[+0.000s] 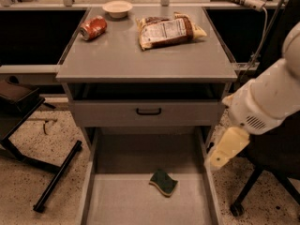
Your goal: Pick sponge from middle drawer and place on counter
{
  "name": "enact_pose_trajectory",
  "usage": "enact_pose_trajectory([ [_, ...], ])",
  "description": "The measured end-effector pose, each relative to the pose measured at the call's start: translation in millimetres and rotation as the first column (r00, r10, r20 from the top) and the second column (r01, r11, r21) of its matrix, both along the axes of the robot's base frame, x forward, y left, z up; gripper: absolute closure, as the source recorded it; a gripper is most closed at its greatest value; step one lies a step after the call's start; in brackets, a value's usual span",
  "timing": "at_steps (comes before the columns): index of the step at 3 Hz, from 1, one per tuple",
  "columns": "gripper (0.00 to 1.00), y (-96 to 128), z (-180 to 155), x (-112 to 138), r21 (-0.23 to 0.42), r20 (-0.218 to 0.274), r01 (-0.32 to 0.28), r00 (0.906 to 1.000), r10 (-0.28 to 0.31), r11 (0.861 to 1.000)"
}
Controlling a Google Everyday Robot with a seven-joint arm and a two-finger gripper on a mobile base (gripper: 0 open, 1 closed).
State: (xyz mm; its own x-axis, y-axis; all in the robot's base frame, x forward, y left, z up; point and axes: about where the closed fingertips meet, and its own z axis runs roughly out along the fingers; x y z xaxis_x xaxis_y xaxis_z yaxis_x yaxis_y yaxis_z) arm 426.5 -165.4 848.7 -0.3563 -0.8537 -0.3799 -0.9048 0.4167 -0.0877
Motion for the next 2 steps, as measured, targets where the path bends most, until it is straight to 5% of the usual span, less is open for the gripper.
enact_pose_trajectory([
  [2,0.00,32,-174,14,0.133,-0.133,0.091,0.9884,-0.073,0.987],
])
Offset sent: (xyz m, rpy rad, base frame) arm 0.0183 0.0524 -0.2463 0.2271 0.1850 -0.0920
